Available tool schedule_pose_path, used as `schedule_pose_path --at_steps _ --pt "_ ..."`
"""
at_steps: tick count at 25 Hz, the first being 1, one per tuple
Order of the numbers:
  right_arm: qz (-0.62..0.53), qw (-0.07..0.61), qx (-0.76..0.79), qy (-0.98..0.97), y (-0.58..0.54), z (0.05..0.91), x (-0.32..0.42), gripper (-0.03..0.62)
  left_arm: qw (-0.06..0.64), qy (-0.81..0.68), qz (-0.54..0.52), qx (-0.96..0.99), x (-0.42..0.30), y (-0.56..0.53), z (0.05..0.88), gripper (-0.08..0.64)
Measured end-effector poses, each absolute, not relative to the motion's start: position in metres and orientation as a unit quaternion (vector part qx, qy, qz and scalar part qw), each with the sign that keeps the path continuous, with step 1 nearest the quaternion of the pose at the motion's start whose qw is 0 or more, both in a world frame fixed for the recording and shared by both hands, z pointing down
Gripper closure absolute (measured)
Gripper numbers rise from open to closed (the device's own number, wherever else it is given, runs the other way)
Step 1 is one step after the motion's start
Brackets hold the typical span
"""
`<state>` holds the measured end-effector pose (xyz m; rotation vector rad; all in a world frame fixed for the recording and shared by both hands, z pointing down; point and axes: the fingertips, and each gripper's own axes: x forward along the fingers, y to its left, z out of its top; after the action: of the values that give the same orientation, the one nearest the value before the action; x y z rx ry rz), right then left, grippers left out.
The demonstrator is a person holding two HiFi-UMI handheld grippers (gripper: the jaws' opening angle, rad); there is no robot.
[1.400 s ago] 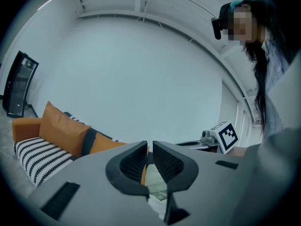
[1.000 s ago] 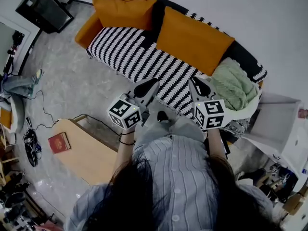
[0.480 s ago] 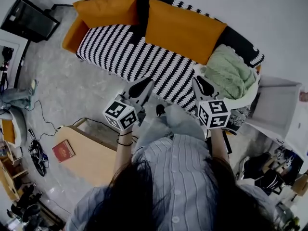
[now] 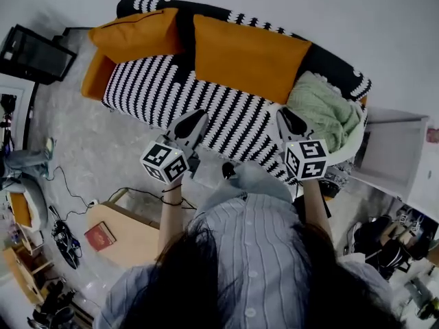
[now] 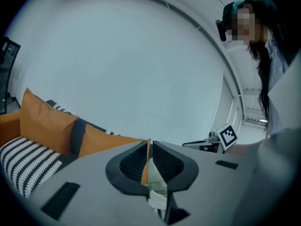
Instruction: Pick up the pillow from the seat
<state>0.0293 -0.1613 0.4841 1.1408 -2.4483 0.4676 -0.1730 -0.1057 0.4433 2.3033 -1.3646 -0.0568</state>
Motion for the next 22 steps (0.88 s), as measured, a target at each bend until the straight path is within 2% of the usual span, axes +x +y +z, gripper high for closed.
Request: schedule_pose_path --at_steps 6,15,22 --pt "0.163 0.178 0.439 -0.865 -0.231 0.484 0.056 0.528 0.226 -0.492 -0.001 0.841 -0.173 -0.168 0.444 0.535" --pt "0.192 0.207 0.434 -0.855 -0.311 0.523 0.081 0.528 0.233 -0.503 0.024 0.832 -0.177 -0.228 0.462 0.534" --pt "0.233 0.180 0.481 -0.826 -0.365 0.552 0.096 0.528 0.246 -0.473 0.065 0.844 -0.202 -0.275 0.489 0.534"
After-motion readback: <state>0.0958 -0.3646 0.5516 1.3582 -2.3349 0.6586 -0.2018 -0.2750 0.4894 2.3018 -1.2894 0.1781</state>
